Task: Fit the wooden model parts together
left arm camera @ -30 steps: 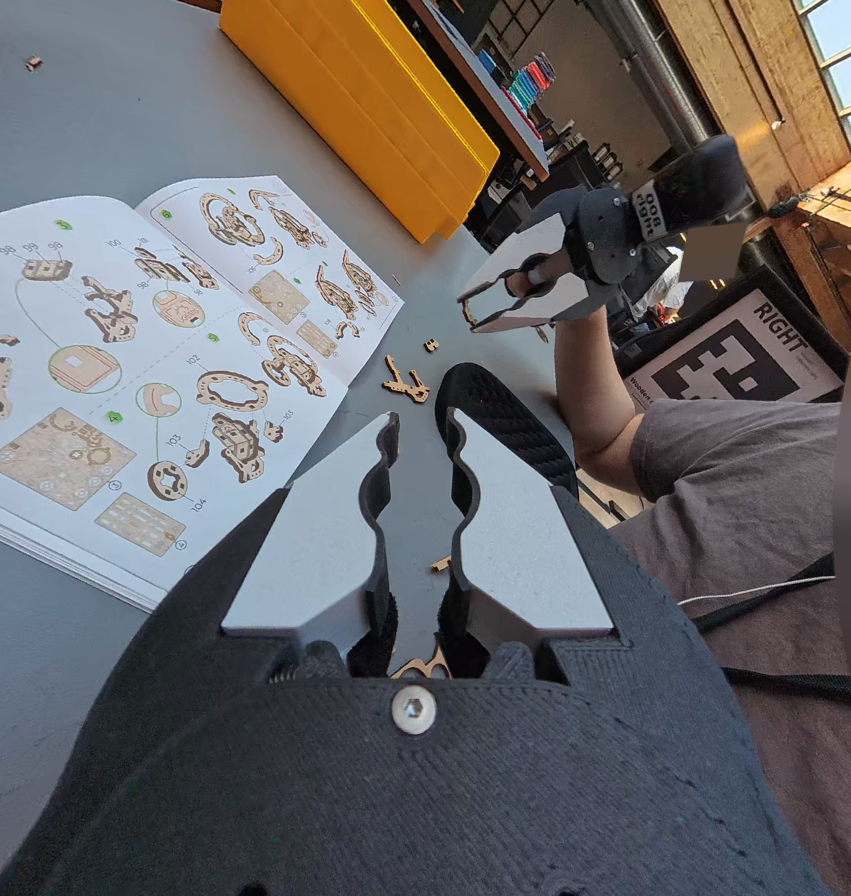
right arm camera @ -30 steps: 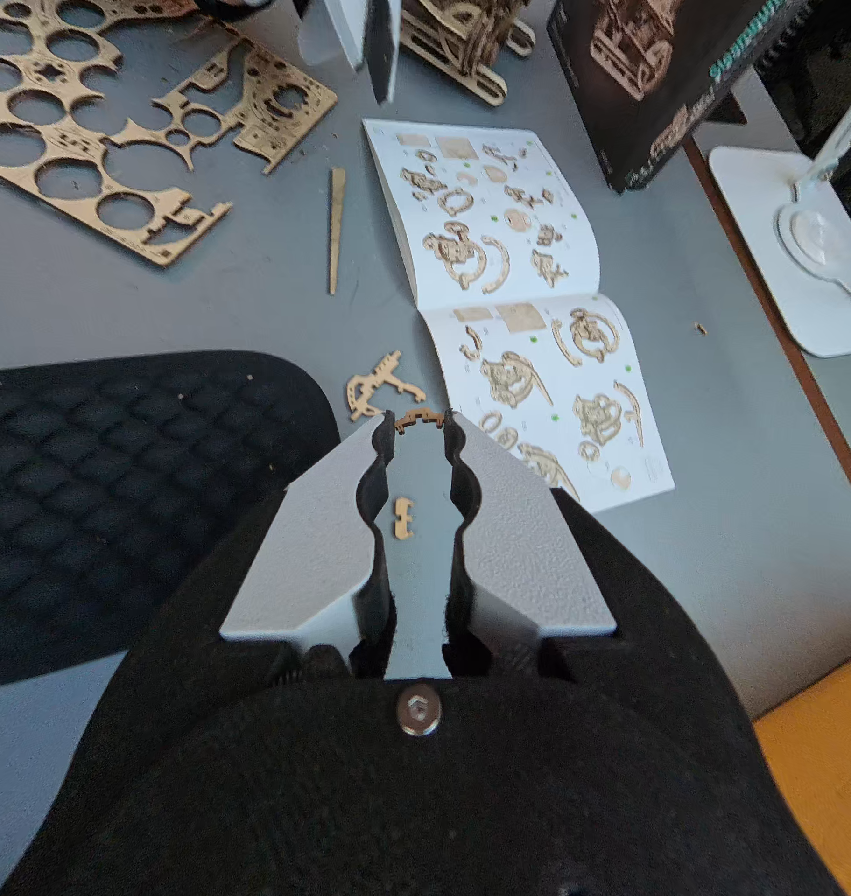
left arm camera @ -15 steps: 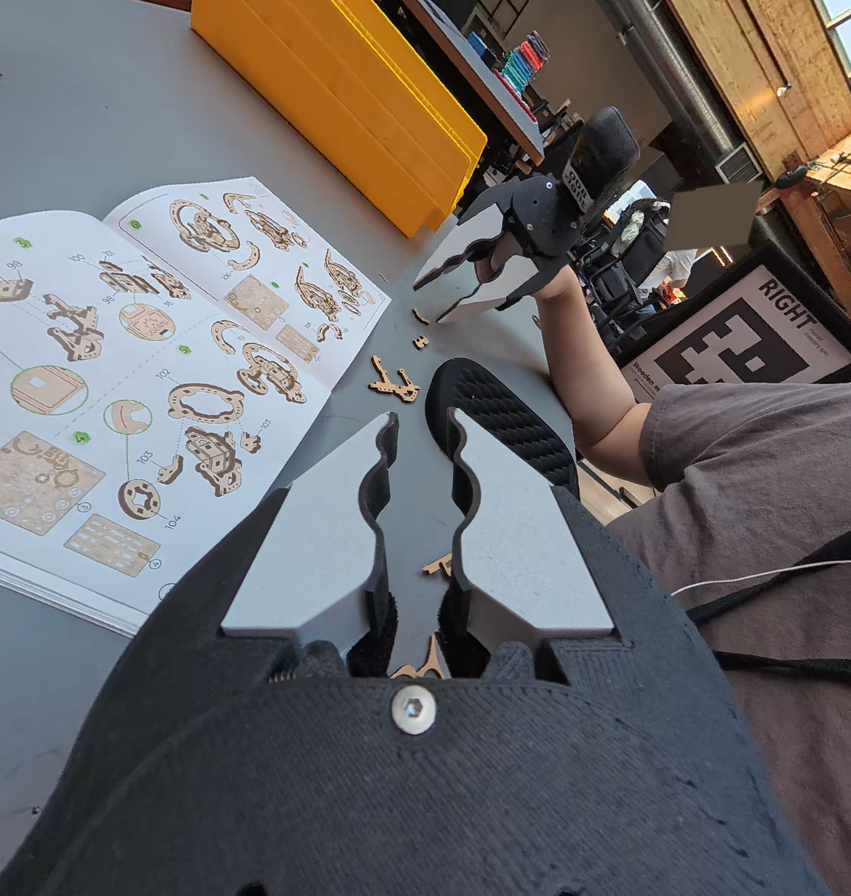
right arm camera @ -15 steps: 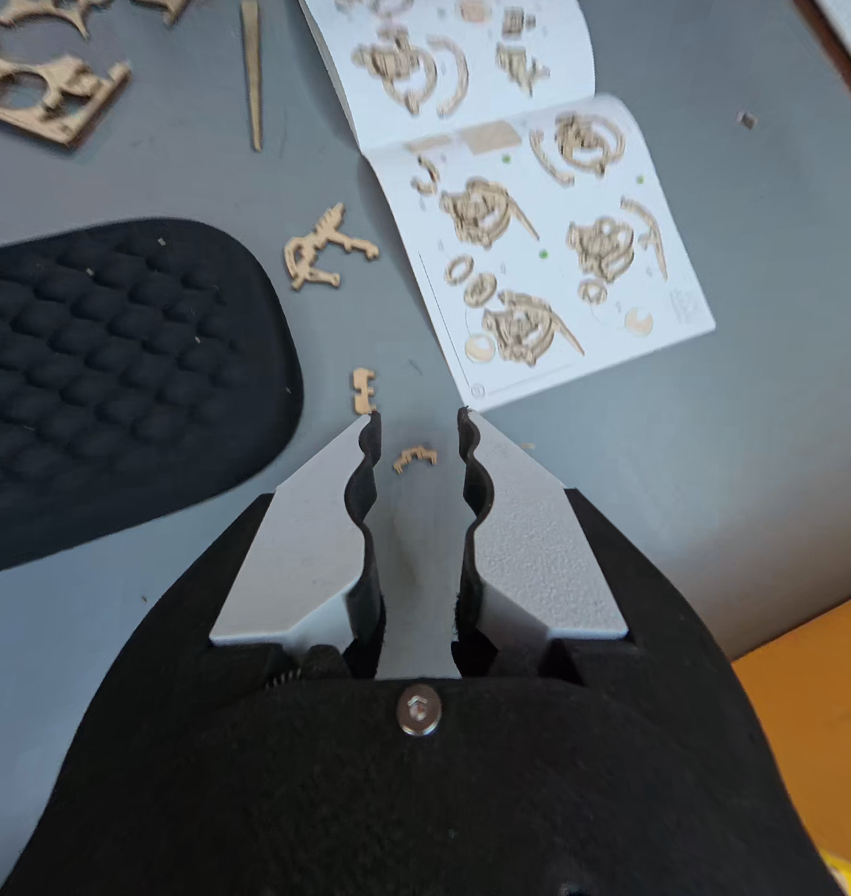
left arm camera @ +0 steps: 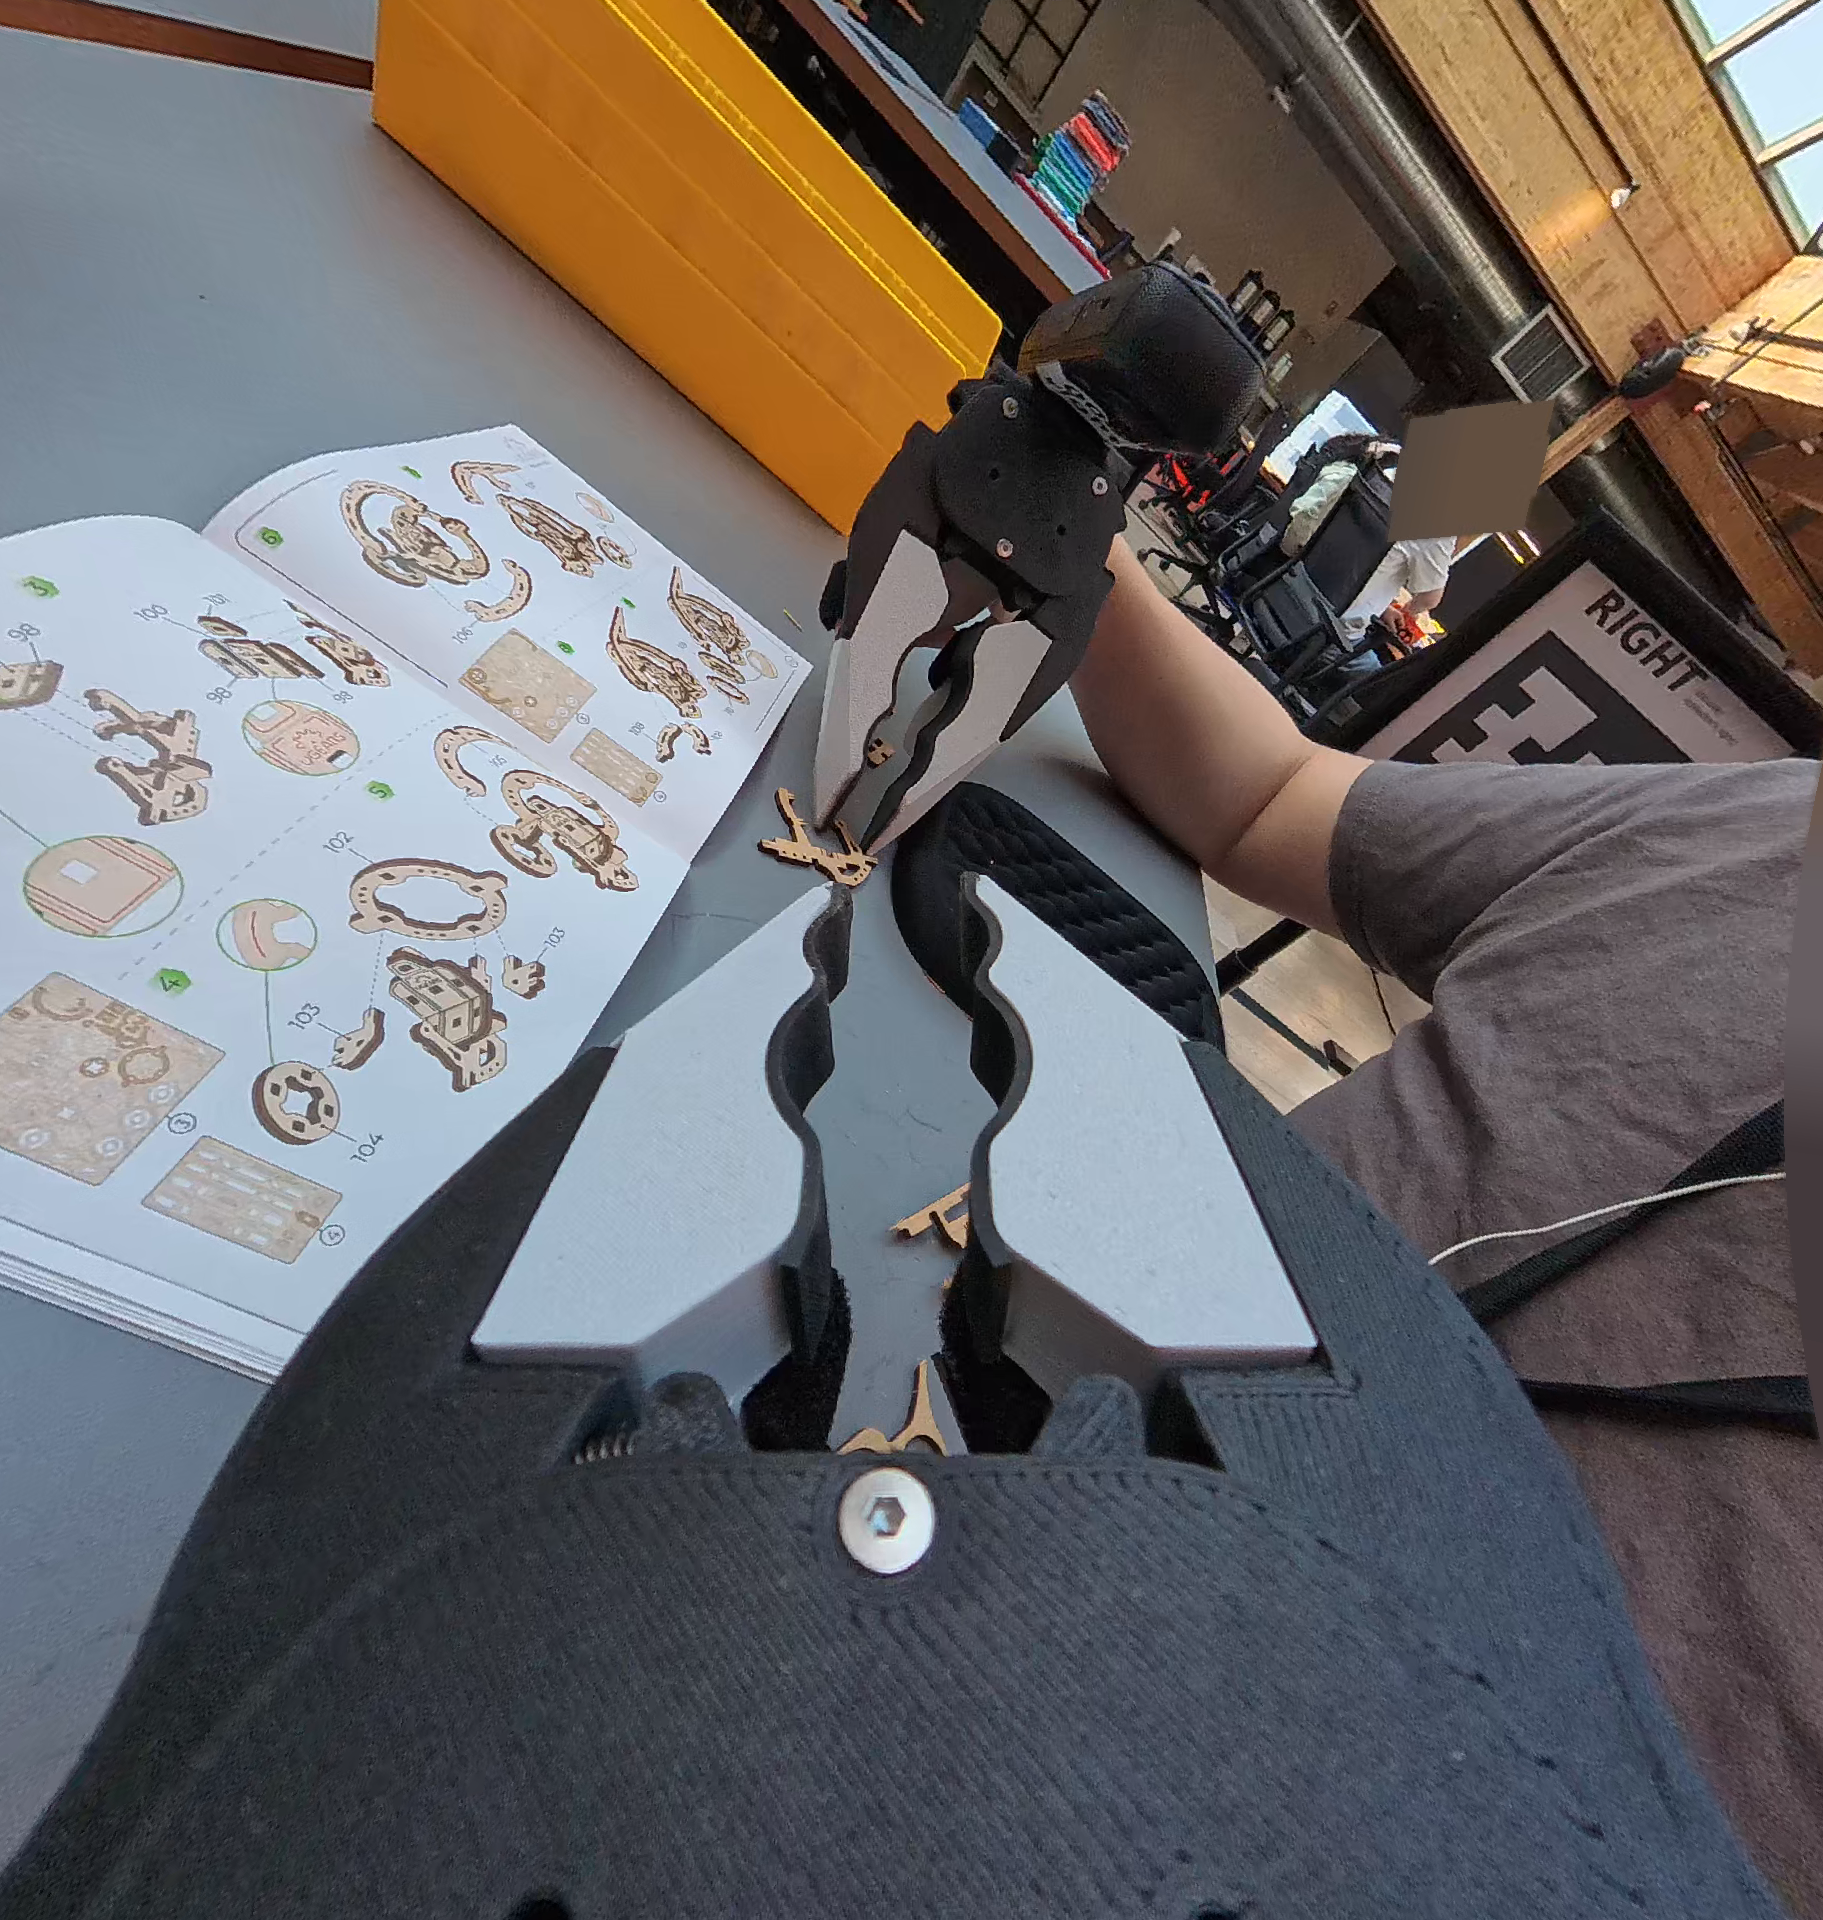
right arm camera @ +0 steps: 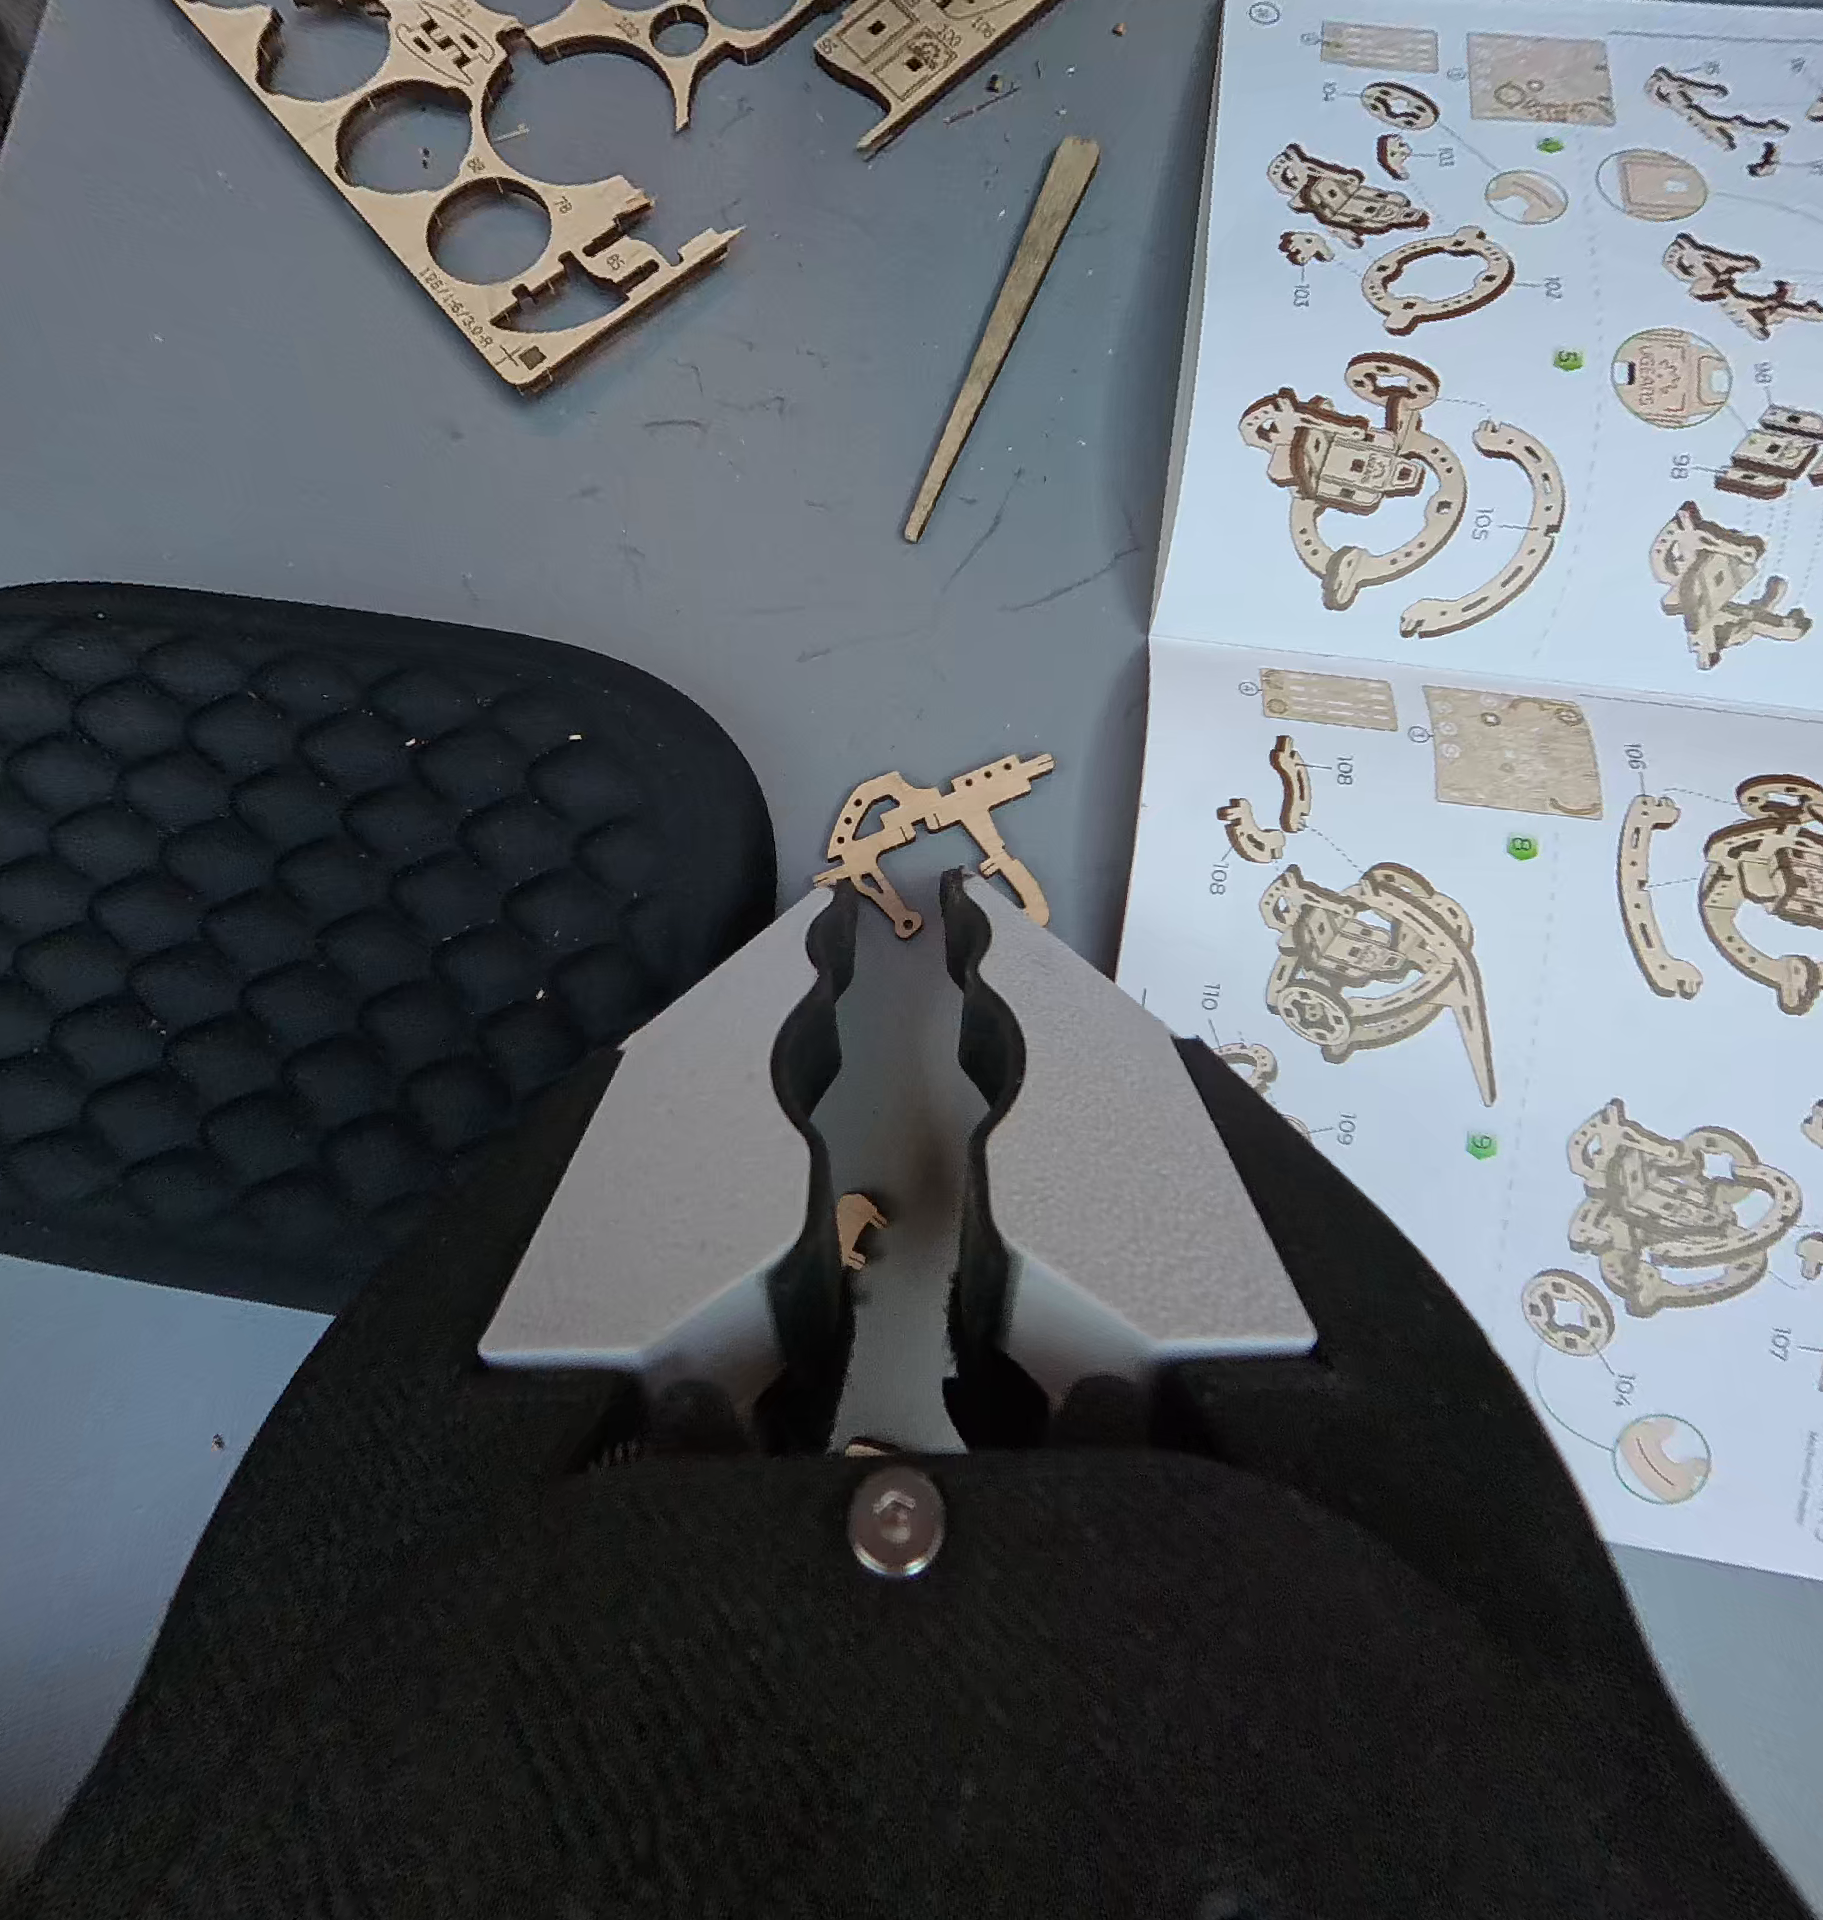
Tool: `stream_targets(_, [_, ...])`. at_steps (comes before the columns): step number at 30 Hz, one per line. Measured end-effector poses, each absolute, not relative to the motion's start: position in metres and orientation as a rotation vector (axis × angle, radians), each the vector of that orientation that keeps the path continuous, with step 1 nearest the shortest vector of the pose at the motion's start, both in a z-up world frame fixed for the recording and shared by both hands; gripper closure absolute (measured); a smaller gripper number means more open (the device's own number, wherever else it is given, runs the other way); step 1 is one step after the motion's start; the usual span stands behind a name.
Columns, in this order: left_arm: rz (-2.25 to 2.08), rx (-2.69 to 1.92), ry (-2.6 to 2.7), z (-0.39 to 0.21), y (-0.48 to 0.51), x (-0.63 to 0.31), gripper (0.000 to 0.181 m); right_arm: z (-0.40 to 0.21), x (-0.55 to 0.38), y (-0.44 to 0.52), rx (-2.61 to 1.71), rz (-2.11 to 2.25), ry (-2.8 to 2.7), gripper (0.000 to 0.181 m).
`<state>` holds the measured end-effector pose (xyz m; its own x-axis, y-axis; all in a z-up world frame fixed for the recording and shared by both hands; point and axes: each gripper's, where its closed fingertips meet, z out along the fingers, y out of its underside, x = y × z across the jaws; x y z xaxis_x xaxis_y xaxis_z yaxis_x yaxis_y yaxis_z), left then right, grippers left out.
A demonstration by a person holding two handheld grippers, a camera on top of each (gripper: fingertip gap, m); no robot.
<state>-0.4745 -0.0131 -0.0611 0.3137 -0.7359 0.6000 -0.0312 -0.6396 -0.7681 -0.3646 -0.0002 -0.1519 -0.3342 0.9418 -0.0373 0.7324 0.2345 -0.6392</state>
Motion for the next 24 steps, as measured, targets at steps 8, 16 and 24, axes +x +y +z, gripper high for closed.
stream_targets(8, [-1.37,-1.847,0.798,-0.055,-0.022,-0.471,0.144,-0.132,-0.383,-0.014,-1.493,0.883,-2.107,0.179])
stream_targets(16, [-0.609,-1.632,1.104,-0.06,-0.025,-0.458,0.138,-0.057,-0.423,-0.014,-1.659,1.008,-1.824,0.179])
stream_targets(24, [-0.12,-1.812,0.974,-0.083,0.015,-0.494,0.134,-0.053,-0.44,-0.016,-1.291,0.856,-1.921,0.179])
